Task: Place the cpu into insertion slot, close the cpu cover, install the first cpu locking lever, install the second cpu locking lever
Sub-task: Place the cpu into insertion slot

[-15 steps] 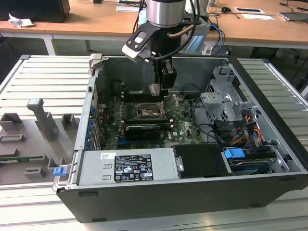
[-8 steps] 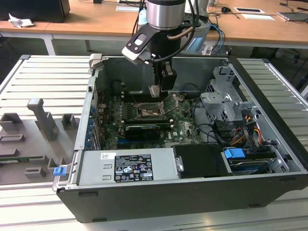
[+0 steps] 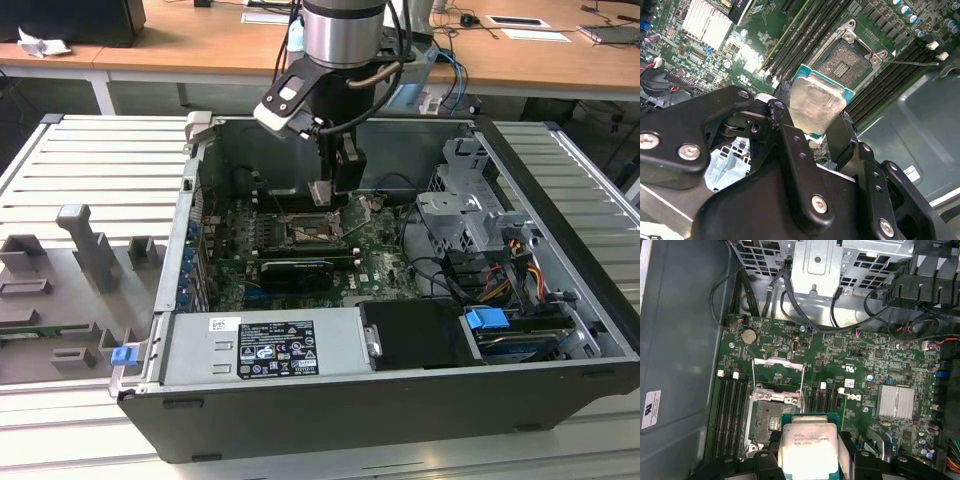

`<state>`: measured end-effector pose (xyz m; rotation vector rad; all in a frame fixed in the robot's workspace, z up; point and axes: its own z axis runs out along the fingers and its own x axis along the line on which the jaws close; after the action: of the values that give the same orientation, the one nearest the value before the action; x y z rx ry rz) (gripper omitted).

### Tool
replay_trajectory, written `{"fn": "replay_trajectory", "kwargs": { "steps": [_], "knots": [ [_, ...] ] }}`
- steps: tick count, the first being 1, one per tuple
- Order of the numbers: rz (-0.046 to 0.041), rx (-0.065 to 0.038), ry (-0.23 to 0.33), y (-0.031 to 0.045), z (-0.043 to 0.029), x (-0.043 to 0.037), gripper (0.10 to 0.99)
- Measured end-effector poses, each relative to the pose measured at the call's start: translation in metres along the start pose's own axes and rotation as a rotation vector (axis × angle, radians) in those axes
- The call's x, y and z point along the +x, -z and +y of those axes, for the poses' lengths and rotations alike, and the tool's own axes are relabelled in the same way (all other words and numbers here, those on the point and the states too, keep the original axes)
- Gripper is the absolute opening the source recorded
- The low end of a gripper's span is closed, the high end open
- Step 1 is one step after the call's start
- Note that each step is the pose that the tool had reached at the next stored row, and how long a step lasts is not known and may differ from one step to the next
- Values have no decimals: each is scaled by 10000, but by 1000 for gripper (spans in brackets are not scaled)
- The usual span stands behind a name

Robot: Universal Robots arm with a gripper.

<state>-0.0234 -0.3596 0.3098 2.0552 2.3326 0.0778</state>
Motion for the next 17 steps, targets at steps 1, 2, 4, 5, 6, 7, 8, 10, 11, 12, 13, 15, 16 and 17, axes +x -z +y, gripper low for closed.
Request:
{"fn": "replay_trajectory", "kwargs": {
  "steps": [1,2,4,5,6,7,8,10,11,12,13,15,16,17],
  "knots": [
    [-4,1,0,-5,0,0,529],
    [-9,1,1,-11,-1,0,529],
    [-17,2,1,-22,-1,0,529],
    [-21,3,1,-27,-2,0,529],
    [-23,3,2,-36,-2,0,529],
    [-24,3,2,-44,-3,0,529],
    [-24,3,0,-49,-3,0,529],
    [-27,3,-36,-65,-4,0,529],
    [-32,2,-116,-80,-5,2,529],
    [-42,1,-290,-101,-6,2,529],
    [-50,0,-416,-111,-6,2,529],
    [-79,-4,-935,-141,-8,2,529],
    [-87,-5,-1054,-146,-8,2,529],
    [-92,-4,-1120,-148,-8,2,529]
  ]
}}
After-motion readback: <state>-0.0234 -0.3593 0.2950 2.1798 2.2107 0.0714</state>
